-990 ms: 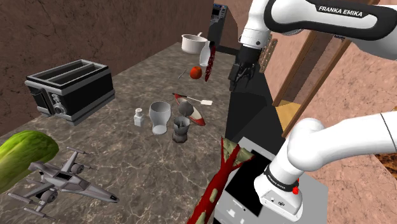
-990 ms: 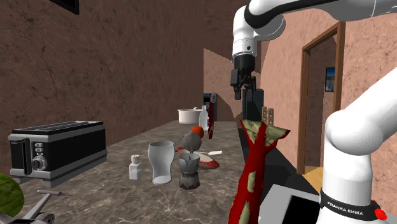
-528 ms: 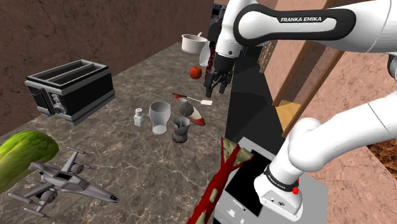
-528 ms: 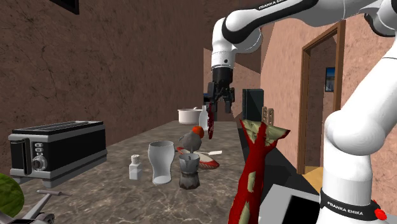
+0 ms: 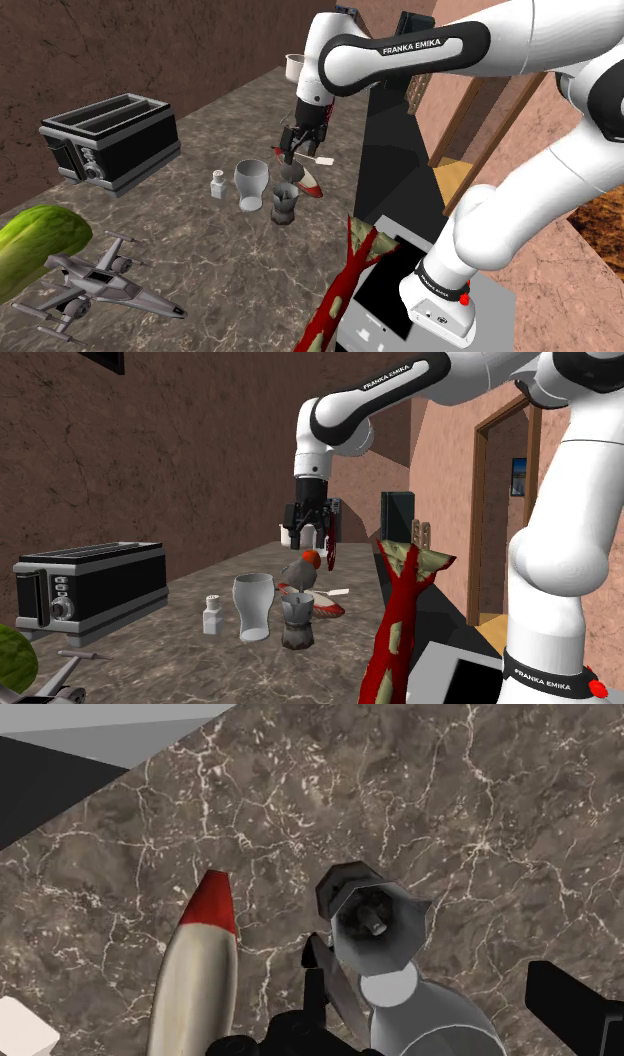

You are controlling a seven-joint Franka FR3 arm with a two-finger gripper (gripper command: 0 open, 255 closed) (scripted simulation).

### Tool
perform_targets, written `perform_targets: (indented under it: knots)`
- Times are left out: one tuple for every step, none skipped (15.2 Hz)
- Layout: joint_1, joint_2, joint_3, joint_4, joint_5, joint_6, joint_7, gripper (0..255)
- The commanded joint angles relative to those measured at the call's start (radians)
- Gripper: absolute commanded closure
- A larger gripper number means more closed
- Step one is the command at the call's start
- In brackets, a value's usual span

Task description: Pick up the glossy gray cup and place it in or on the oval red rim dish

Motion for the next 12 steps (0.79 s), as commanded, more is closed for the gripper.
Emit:
perform_targets:
  knots:
    - [0.004,0.068,0.015,0.039,-0.009,0.04,0.013,0]
    - [0.007,0.103,0.024,0.06,-0.014,0.059,0.022,0]
    - [0.01,0.138,0.032,0.081,-0.021,0.078,0.032,0]
    - [0.014,0.173,0.04,0.104,-0.029,0.095,0.042,0]
    - [0.018,0.209,0.047,0.128,-0.038,0.111,0.053,0]
    - [0.022,0.245,0.054,0.153,-0.047,0.126,0.064,0]
    - [0.026,0.281,0.06,0.18,-0.058,0.14,0.075,0]
    - [0.031,0.317,0.066,0.208,-0.07,0.153,0.087,0]
    - [0.036,0.354,0.071,0.237,-0.082,0.164,0.099,0]
    - [0.042,0.391,0.075,0.268,-0.095,0.174,0.111,0]
    - [0.049,0.427,0.079,0.3,-0.109,0.182,0.122,0]
    - [0.056,0.464,0.081,0.333,-0.123,0.189,0.134,0]
